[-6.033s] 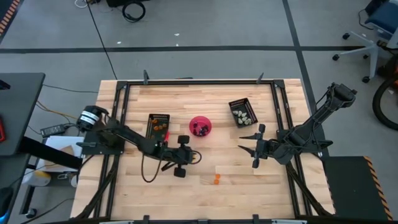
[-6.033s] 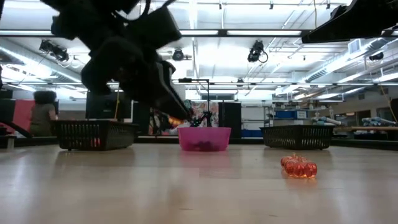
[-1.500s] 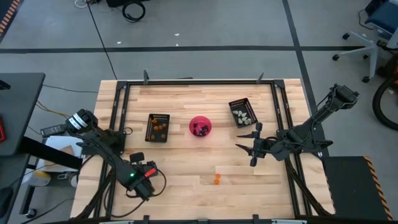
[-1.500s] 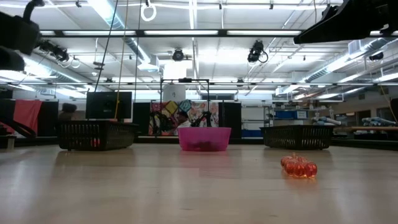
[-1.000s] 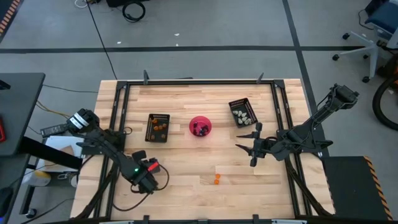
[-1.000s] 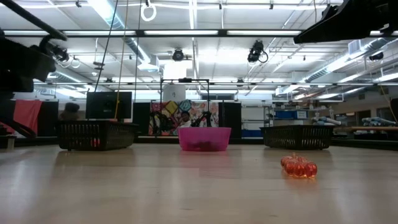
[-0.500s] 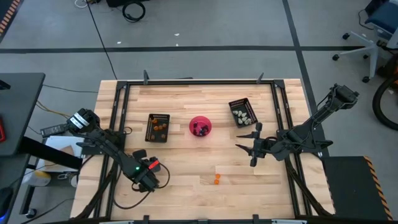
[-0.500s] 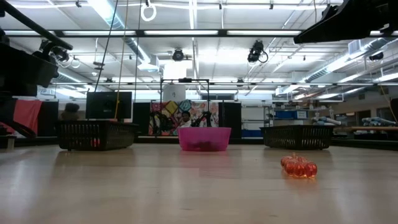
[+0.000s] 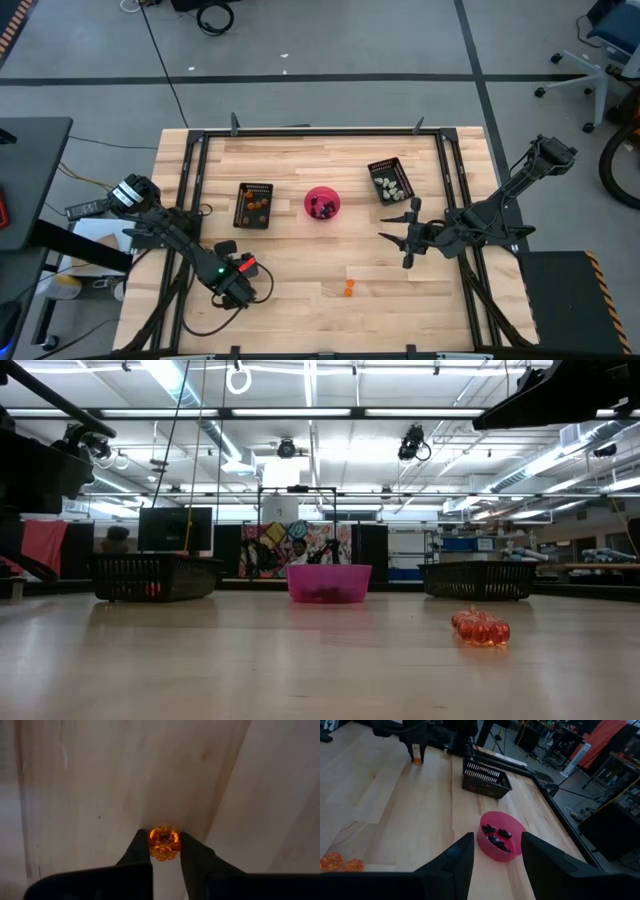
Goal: Sort Halloween decoration
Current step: Put the top orange pumpkin toy into the left black bin, then put the orange pumpkin toy into the left black bin
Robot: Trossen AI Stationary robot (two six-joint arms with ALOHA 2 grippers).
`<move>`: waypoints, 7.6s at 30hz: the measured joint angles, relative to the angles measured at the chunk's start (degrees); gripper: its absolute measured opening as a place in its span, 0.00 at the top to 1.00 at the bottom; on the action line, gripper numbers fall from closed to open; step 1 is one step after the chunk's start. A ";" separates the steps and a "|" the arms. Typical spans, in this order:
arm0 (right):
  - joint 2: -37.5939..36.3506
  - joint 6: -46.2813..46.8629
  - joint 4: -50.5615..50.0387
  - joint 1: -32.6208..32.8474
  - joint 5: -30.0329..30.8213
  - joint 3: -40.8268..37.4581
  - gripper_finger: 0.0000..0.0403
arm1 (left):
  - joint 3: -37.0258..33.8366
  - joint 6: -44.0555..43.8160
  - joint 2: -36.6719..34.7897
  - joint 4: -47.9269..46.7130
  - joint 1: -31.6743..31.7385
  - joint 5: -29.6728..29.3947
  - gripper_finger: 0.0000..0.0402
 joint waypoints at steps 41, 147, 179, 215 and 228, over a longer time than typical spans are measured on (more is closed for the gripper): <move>0.00 0.07 0.15 0.07 -0.07 0.00 0.59 | 6.80 20.72 0.00 2.50 10.91 -10.26 0.97; 0.00 2.01 -0.46 0.48 -1.68 -0.02 0.59 | -14.88 44.90 16.92 100.44 17.46 -21.08 0.90; 0.00 1.99 -0.50 0.48 -1.64 -0.02 0.59 | -14.60 42.84 20.05 96.57 19.44 -18.50 0.89; -0.01 2.01 -0.52 0.48 -1.51 -0.02 0.59 | -10.43 48.94 5.26 69.59 20.87 -18.29 0.89; 0.00 2.10 -0.48 0.48 -1.52 -0.02 0.59 | -10.41 49.73 -10.75 50.29 21.33 -22.86 0.88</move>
